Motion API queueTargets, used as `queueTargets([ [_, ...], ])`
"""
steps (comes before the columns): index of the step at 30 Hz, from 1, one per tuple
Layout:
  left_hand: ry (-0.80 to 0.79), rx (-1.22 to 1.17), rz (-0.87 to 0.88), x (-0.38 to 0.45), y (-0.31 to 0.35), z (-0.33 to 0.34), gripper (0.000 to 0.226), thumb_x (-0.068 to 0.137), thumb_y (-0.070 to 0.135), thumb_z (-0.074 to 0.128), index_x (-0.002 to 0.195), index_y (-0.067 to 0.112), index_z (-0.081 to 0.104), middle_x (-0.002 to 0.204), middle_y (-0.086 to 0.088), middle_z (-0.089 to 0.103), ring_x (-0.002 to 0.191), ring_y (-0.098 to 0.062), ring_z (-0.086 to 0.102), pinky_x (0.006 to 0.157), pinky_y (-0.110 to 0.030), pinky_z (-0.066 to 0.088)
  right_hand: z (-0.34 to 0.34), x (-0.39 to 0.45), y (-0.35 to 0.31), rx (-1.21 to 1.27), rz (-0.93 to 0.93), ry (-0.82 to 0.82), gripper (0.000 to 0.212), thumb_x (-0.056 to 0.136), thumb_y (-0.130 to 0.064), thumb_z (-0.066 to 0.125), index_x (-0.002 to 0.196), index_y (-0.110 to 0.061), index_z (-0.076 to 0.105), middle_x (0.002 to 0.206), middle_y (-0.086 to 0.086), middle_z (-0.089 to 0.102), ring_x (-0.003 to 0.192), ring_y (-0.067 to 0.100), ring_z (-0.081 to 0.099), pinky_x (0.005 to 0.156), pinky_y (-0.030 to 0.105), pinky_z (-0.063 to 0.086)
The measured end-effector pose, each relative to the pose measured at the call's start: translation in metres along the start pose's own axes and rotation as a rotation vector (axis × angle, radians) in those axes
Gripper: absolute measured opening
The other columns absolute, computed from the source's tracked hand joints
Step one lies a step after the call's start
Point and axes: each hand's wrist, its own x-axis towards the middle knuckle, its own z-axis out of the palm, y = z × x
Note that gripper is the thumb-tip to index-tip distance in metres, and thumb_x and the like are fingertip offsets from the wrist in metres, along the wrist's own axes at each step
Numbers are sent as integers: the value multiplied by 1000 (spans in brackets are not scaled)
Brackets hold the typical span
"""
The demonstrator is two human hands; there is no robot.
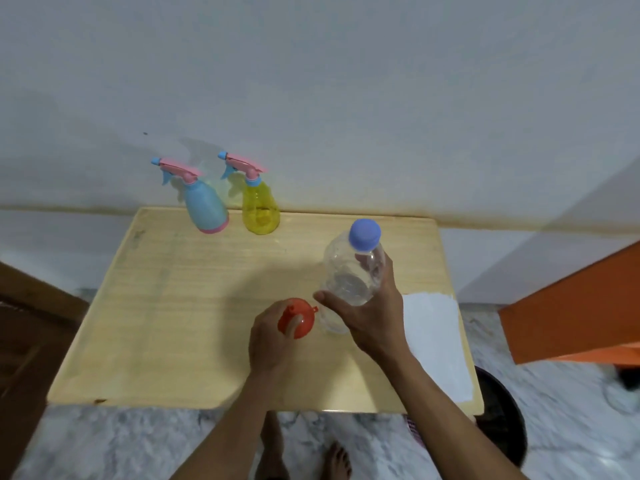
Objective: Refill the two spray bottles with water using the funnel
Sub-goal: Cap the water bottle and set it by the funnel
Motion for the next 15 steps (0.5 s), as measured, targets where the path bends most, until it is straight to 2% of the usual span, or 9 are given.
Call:
queueTargets([
  [2, 17, 26, 22, 2, 0, 0, 44, 82, 44, 60, 117, 19, 69, 116, -2, 71, 105, -24, 65, 90, -26, 44, 1, 1, 0, -19, -6, 13, 98, 60, -26, 98, 135, -44, 37, 124, -33, 52, 108, -23, 50, 83, -1, 40],
  [5, 39, 45, 20, 3, 2, -4, 44, 81, 44, 60, 114, 16, 70, 114, -4, 72, 103, -24, 66, 89, -26, 44, -1, 1, 2, -60, -15, 21, 97, 62, -33, 96, 143, -33, 41, 122, -36, 52, 106, -24, 51, 82, -1, 40],
  [9, 66, 32, 25, -2, 11, -11, 48, 82, 52, 60, 113, 17, 71, 111, -3, 72, 101, -23, 67, 90, -29, 47, -9, 2, 1, -117, -29, 11, 93, 64, -34, 95, 141, -22, 45, 115, -27, 58, 97, -4, 57, 76, 3, 44],
  [12, 118, 14, 32, -3, 22, -16, 35, 85, 31, 75, 114, 13, 71, 113, -7, 72, 103, -26, 67, 92, -31, 46, -17, 8, 2, -129, 0, 4, 90, 65, -35, 94, 140, -20, 46, 121, -12, 66, 105, 12, 65, 75, 4, 41],
  [15, 171, 11, 61, 4, 33, -22, 33, 82, 24, 79, 111, 10, 72, 110, -9, 73, 101, -28, 68, 88, -29, 46, -29, 22, -5, -109, 41, 20, 88, 66, -35, 93, 139, -20, 46, 123, -9, 67, 109, 13, 64, 76, 5, 39],
])
